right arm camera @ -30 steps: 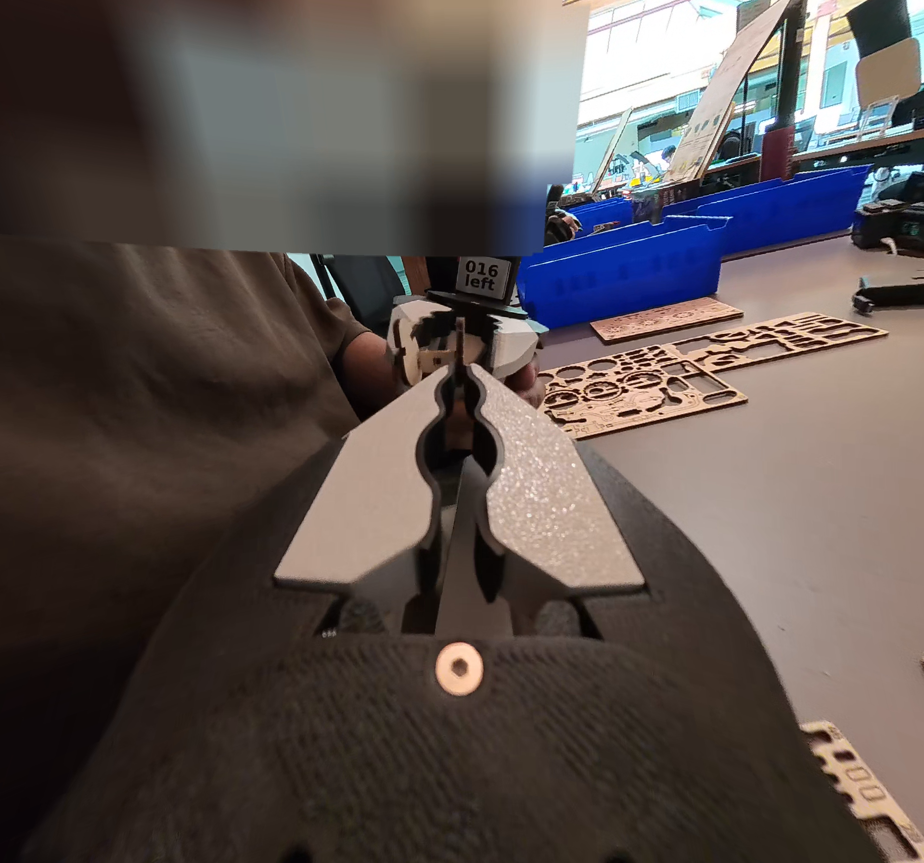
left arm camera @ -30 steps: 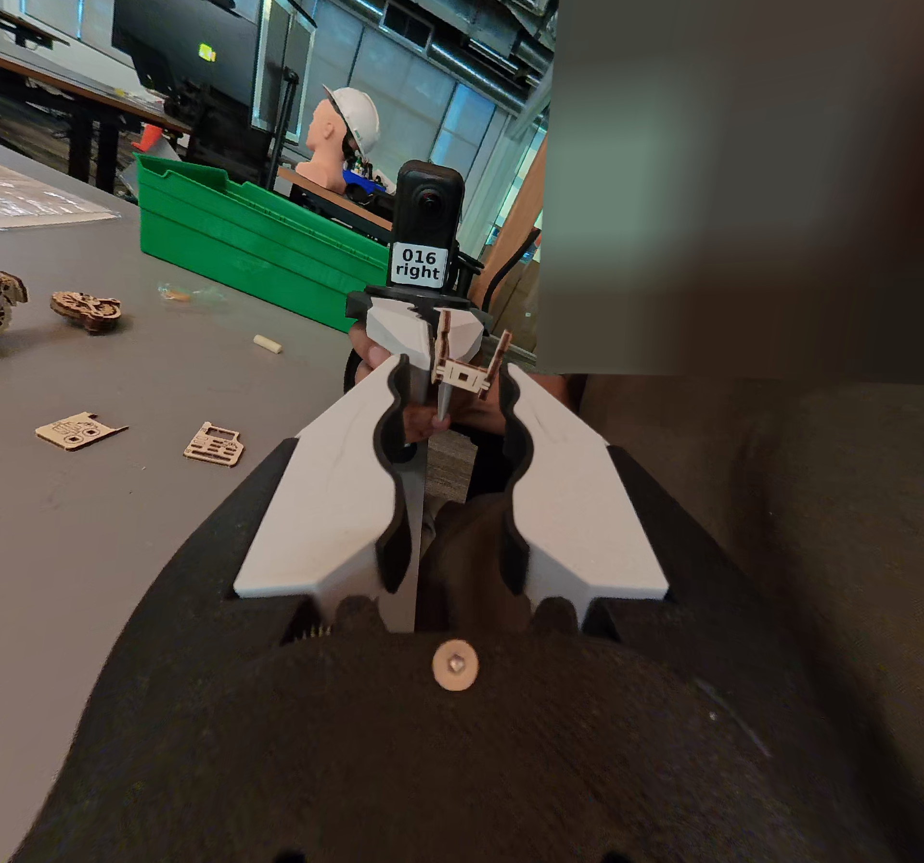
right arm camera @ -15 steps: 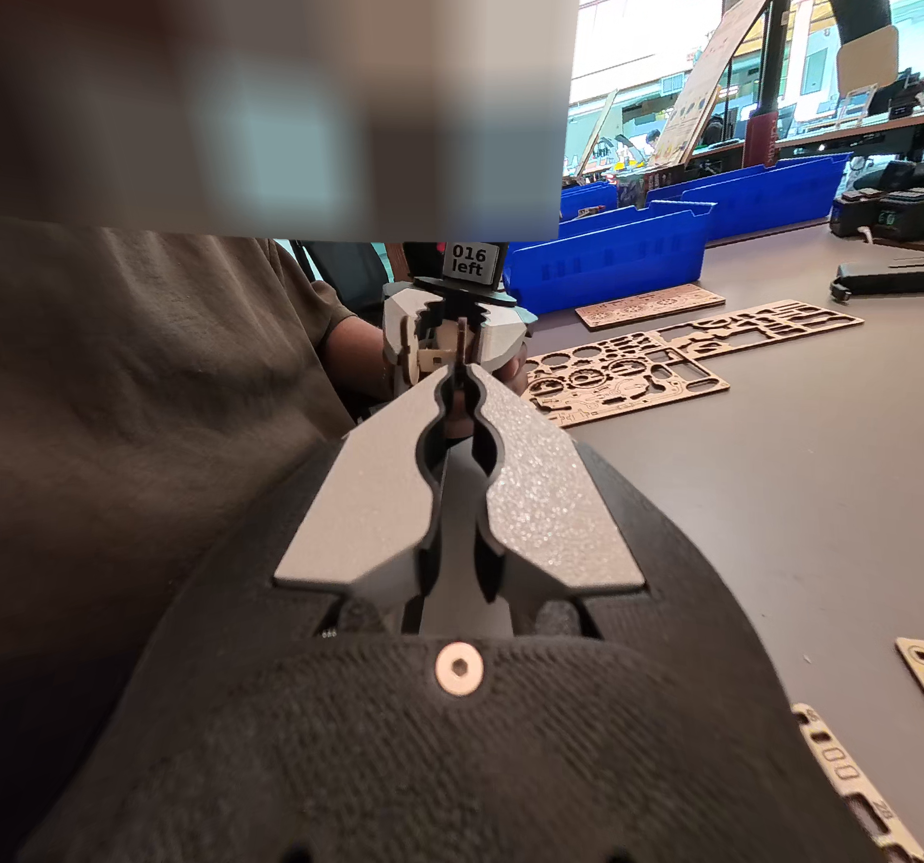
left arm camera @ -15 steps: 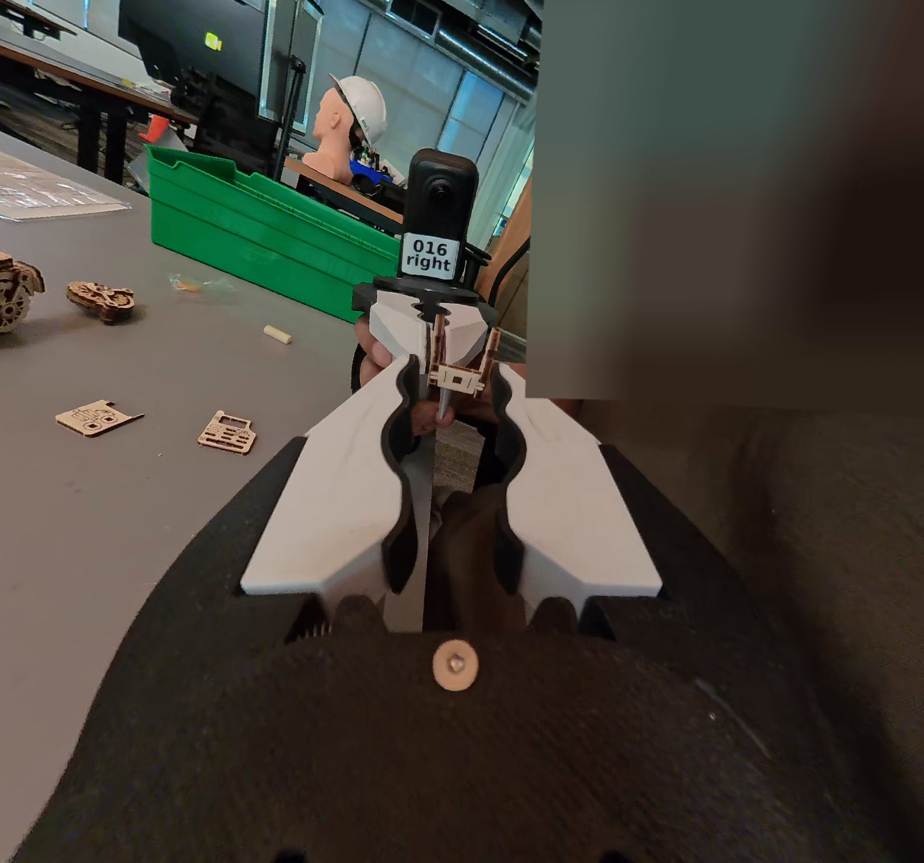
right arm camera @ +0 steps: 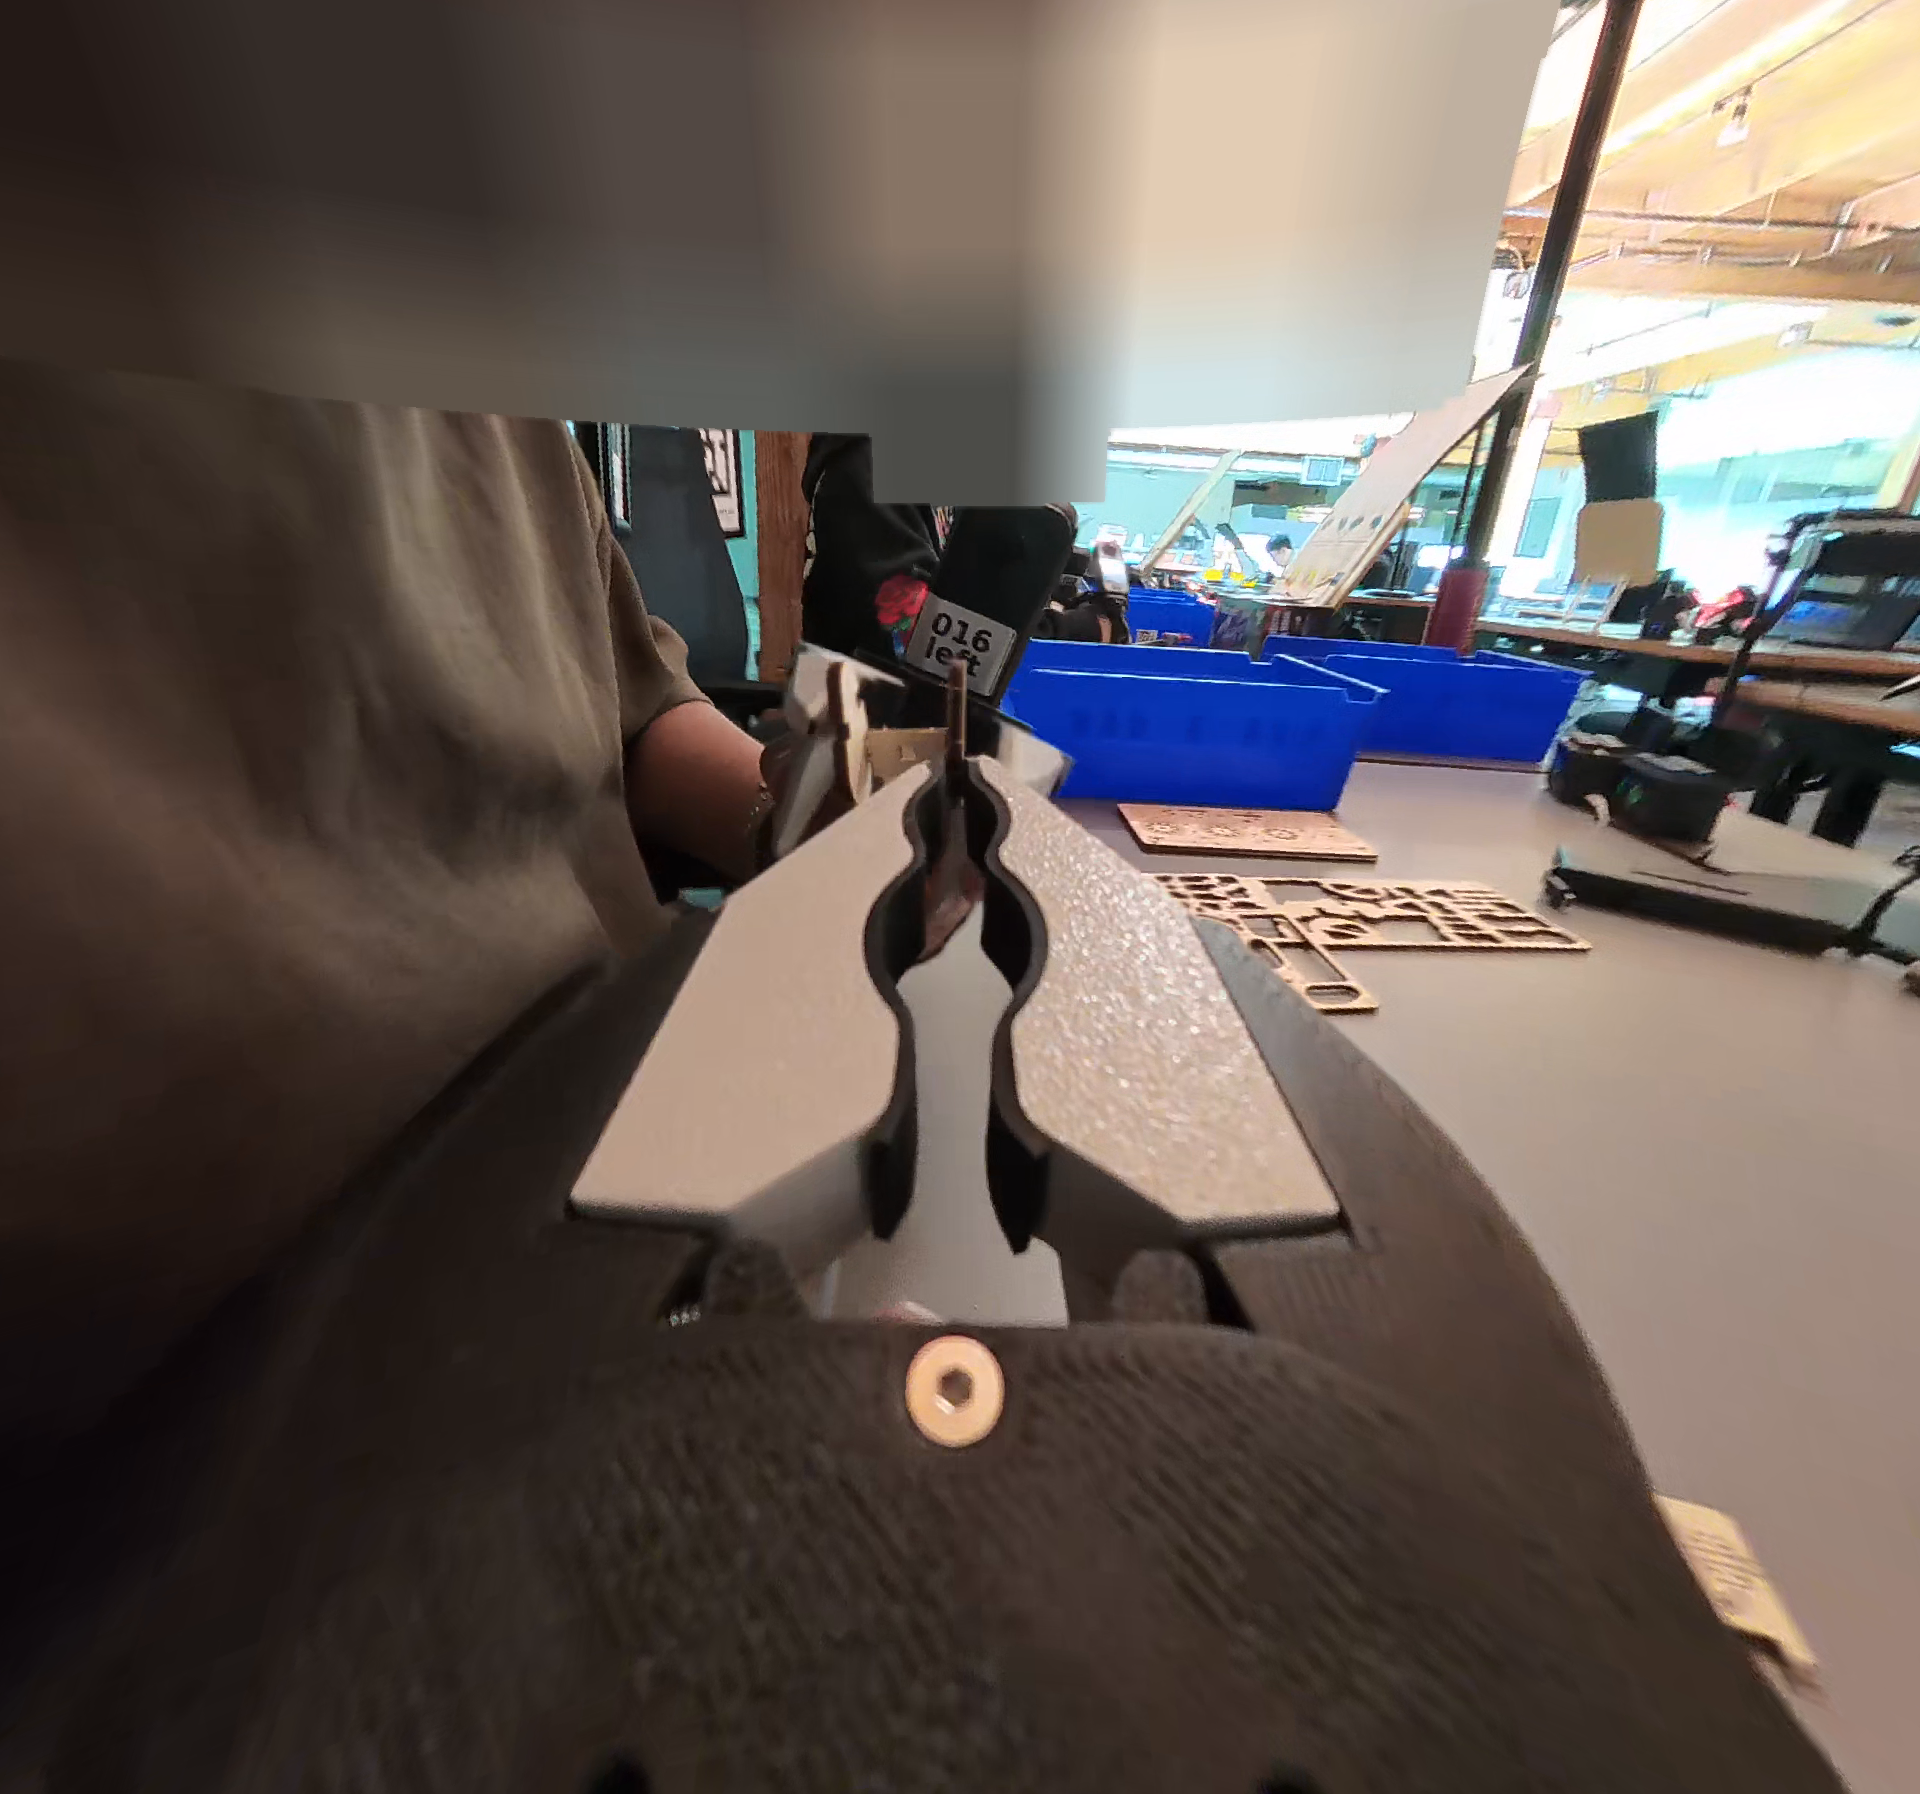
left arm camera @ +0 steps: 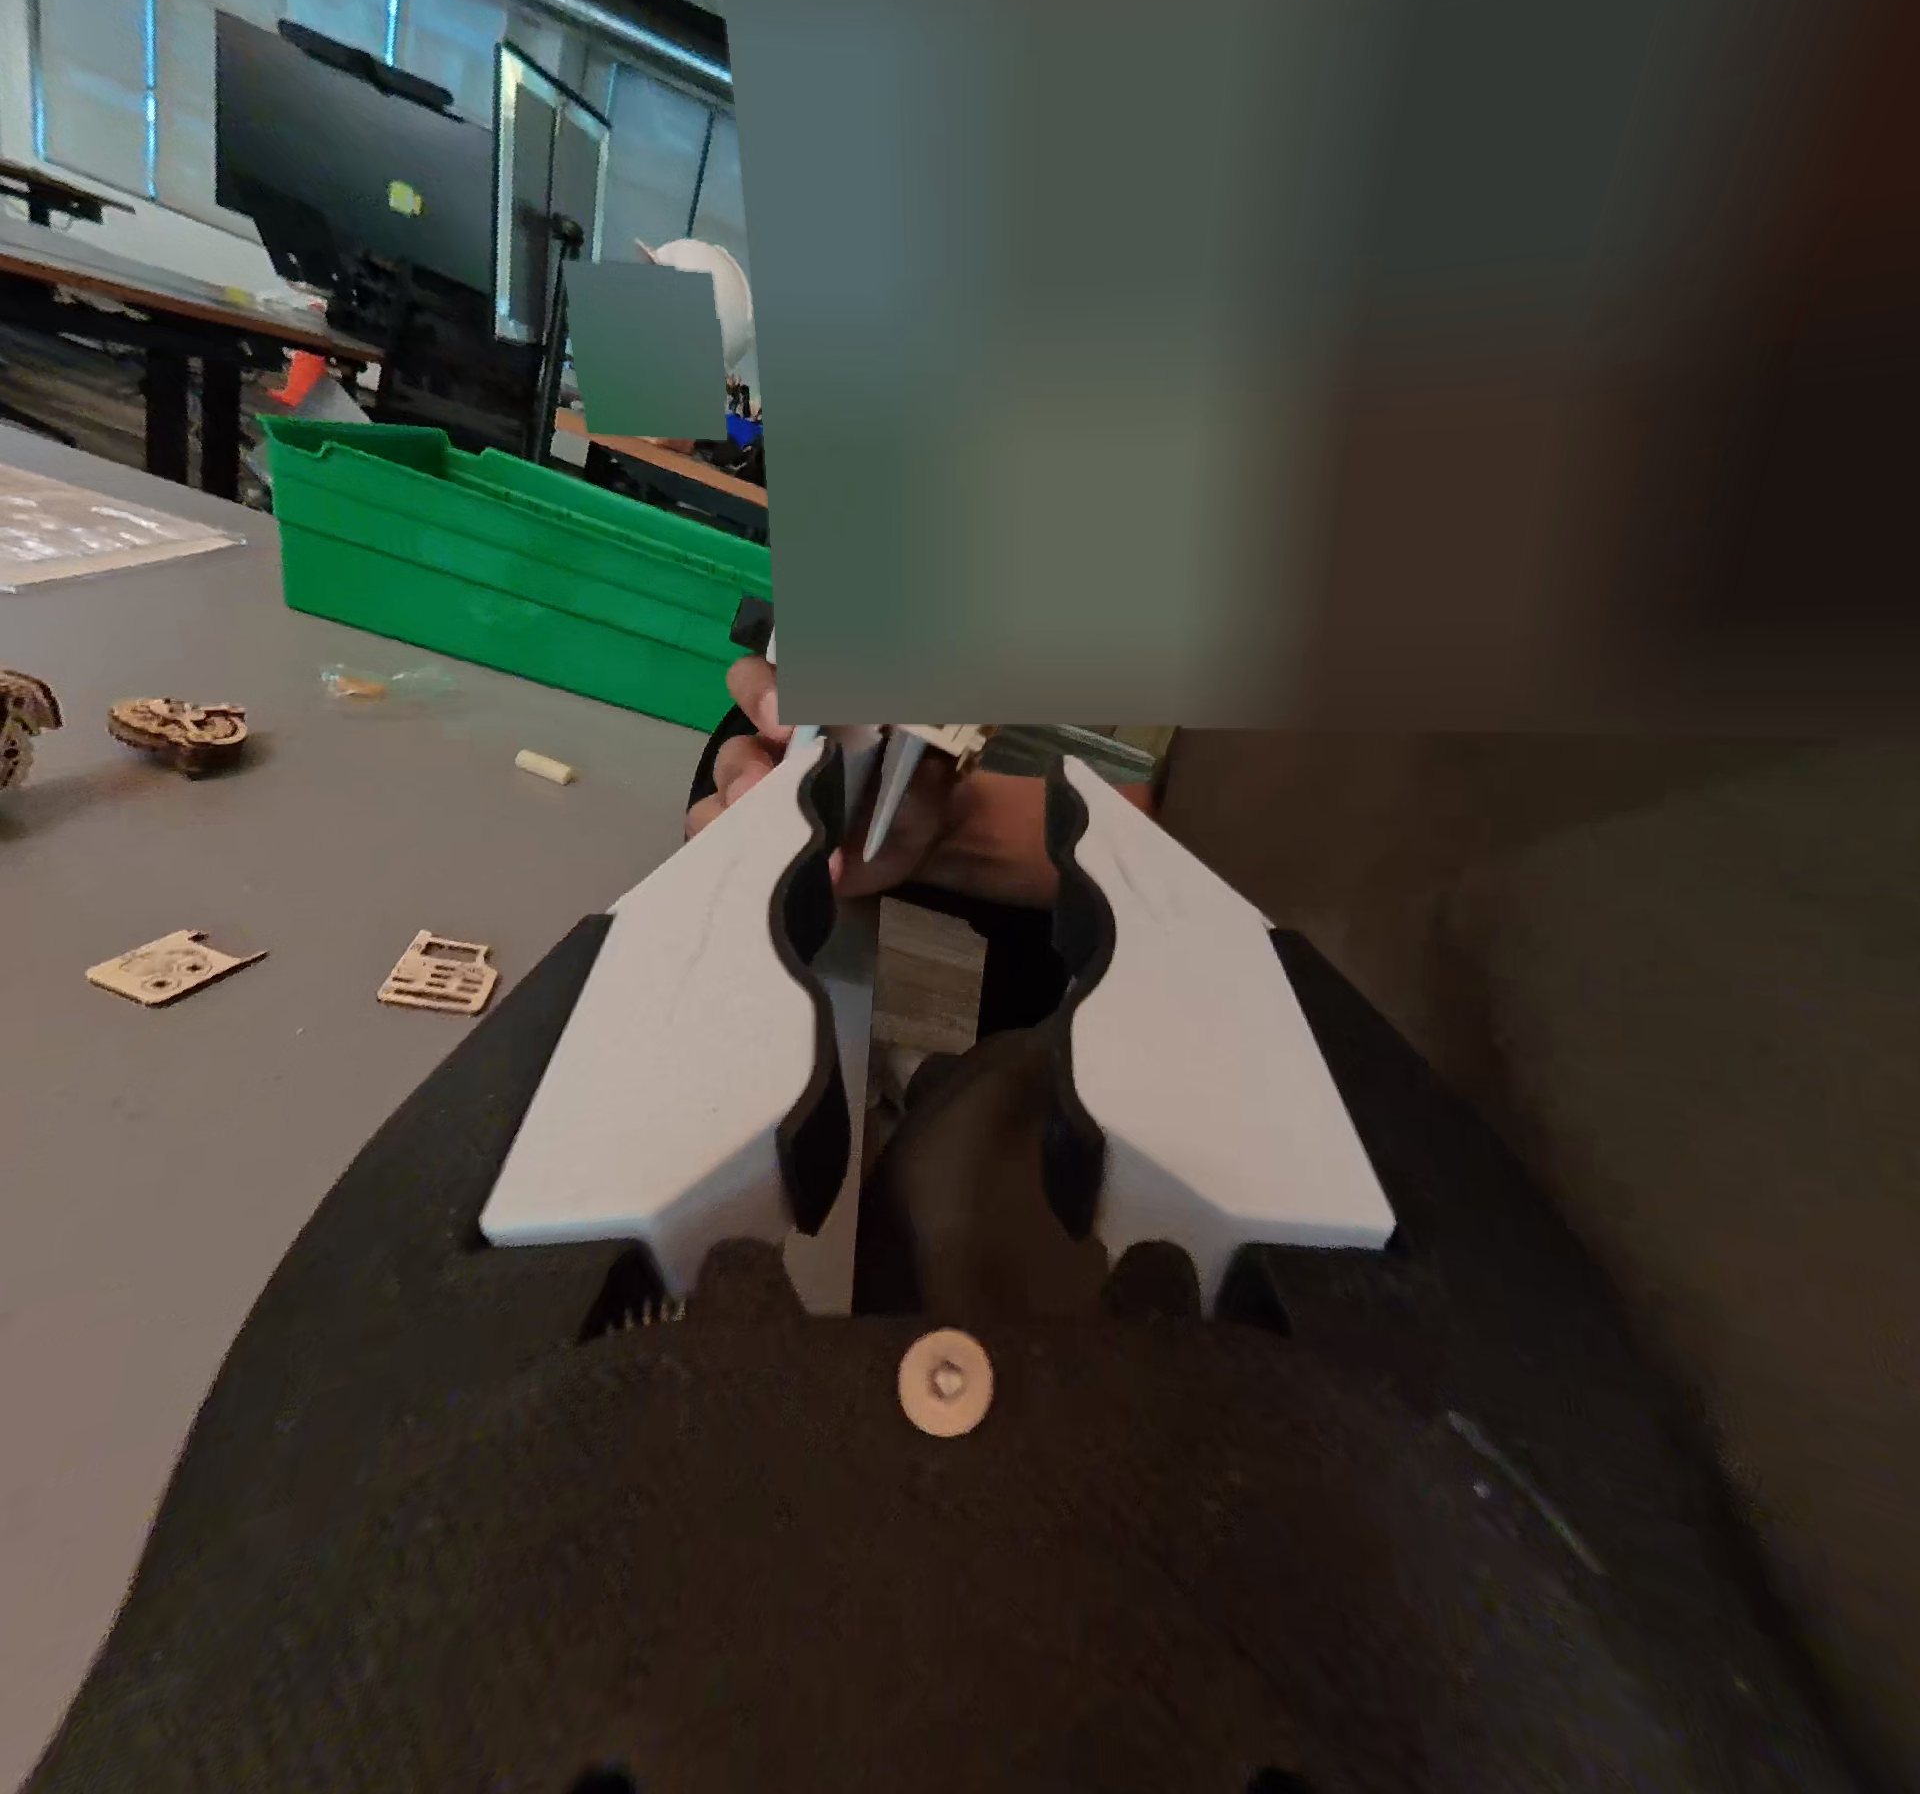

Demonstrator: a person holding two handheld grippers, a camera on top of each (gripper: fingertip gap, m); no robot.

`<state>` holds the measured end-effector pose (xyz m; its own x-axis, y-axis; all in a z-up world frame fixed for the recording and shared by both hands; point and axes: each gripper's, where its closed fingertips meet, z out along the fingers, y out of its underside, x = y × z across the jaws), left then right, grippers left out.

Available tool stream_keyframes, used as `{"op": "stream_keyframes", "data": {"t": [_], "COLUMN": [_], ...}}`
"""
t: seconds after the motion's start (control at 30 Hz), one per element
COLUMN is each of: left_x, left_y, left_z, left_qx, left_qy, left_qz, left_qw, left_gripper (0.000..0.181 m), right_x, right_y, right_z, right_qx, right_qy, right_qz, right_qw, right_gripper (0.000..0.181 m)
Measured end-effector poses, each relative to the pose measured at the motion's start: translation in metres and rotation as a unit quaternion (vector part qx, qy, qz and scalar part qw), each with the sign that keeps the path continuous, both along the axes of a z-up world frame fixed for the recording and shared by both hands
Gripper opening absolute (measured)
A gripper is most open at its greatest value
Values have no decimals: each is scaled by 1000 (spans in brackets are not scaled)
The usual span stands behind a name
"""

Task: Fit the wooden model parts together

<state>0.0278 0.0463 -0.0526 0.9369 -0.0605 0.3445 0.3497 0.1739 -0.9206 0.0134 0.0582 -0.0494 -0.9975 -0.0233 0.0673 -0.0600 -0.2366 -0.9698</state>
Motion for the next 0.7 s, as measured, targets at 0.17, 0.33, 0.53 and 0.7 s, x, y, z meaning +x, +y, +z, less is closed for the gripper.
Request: {"op": "stream_keyframes", "data": {"t": [0.17,0.33,0.53,0.7], "left_x": [14,9,12,11], "left_y": [1,3,8,10], "left_z": [6,6,2,1], "left_qx": [0,-18,-31,-32], "left_qy": [47,93,112,116], "left_qz": [7,62,66,72], "left_qw": [999,994,991,990], "left_gripper": [29,24,20,11], "right_x": [0,4,8,10], "right_y": [0,-3,-6,-6], "right_z": [0,4,-1,-2], "right_qx": [12,19,38,44], "right_qy": [35,64,90,99], "right_qz": [-23,-35,-48,-53], "right_qw": [999,997,994,993], "right_gripper": [1,1,0,1]}}
